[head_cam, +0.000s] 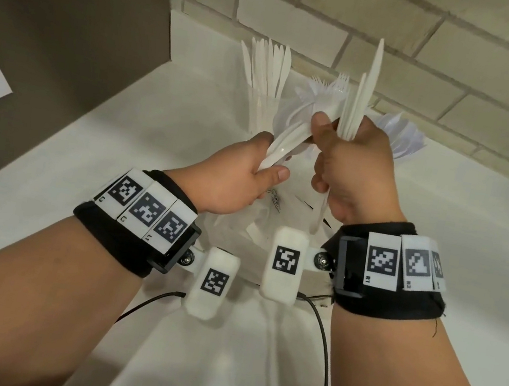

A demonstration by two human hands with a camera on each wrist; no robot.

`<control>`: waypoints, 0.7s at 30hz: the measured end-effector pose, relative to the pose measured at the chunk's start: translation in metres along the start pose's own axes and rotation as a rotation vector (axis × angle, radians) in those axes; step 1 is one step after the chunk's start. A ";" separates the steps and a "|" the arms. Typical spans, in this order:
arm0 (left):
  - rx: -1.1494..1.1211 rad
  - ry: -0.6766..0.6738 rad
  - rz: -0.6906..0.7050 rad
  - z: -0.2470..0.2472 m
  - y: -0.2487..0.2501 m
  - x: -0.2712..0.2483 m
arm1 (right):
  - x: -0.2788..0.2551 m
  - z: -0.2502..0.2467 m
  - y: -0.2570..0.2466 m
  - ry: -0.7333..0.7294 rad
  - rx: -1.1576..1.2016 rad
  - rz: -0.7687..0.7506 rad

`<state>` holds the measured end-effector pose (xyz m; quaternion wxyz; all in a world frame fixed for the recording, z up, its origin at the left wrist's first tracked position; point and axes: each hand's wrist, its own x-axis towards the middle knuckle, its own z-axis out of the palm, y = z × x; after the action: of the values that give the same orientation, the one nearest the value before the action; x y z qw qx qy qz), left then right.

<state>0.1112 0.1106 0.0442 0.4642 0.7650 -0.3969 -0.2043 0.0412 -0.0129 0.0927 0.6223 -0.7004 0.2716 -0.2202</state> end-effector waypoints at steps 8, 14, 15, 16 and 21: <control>0.024 0.030 0.010 0.002 -0.004 0.003 | -0.003 0.005 0.003 -0.055 -0.075 0.021; 0.049 0.020 0.019 0.003 -0.005 0.001 | -0.005 0.003 0.000 -0.085 -0.121 0.011; 0.055 0.024 0.021 0.003 -0.005 0.002 | -0.006 0.005 0.001 -0.097 -0.142 0.020; 0.057 0.028 0.021 0.003 -0.005 0.002 | -0.007 0.006 0.002 -0.113 -0.157 0.032; 0.043 0.042 0.014 0.004 -0.008 0.002 | -0.009 0.008 0.000 -0.170 -0.170 0.077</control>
<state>0.1129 0.1085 0.0355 0.4573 0.7761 -0.3967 -0.1764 0.0395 -0.0013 0.0918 0.5894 -0.7558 0.2621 -0.1123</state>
